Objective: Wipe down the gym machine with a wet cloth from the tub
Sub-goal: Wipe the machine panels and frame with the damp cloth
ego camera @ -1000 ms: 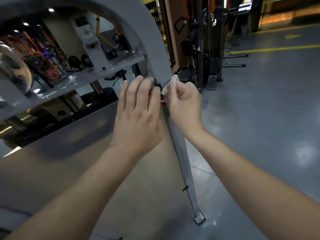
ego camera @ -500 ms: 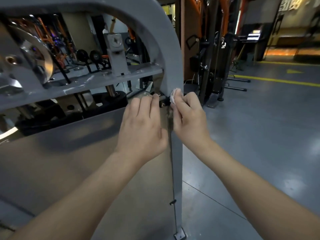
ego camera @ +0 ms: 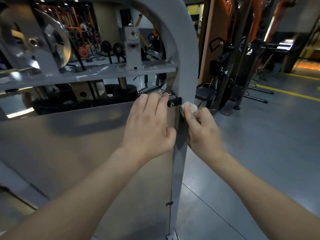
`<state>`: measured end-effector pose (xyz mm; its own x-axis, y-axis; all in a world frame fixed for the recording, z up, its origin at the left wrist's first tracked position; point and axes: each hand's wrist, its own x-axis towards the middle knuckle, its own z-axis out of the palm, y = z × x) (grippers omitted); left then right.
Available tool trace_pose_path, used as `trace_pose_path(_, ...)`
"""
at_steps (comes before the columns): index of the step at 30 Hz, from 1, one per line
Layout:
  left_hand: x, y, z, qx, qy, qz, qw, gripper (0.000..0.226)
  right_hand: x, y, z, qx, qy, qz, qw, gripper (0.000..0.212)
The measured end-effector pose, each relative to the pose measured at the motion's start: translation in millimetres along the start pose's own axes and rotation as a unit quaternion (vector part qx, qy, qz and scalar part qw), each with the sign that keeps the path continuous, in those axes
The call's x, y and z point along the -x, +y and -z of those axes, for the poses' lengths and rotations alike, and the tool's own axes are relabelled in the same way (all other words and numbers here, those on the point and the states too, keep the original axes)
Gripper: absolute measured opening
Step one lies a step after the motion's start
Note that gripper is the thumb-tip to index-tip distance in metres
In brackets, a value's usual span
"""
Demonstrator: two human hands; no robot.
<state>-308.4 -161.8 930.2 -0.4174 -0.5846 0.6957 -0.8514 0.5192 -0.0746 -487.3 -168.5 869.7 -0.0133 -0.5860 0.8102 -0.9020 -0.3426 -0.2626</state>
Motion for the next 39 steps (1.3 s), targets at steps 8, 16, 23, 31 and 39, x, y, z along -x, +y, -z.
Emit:
trace_pose_path(8, 3, 8, -13, -0.012, 0.069, 0.015, 0.997, 0.072, -68, 10, 13, 0.004, 0.14, 0.167, 0.976, 0.039)
trace_pose_path(16, 4, 7, -20, -0.04, 0.059, -0.003, 0.997, 0.073, 42, 57, -34, 0.011, -0.014, 0.165, 0.986, 0.048)
trace_pose_path(23, 14, 9, -21, -0.053, 0.005, 0.009, 0.999, 0.082, 17, 31, -31, 0.012, 0.092, 0.126, 0.988, 0.037)
trace_pose_path(31, 84, 9, -16, 0.031, -0.085, 0.024, 0.996, 0.08, 143, 28, -53, 0.005, -0.218, -0.048, 0.975, 0.049)
trace_pose_path(39, 198, -48, -20, 0.344, -0.281, 0.244, 0.862, 0.042, 152, -108, -36, -0.233, -0.32, -0.233, 0.888, 0.022)
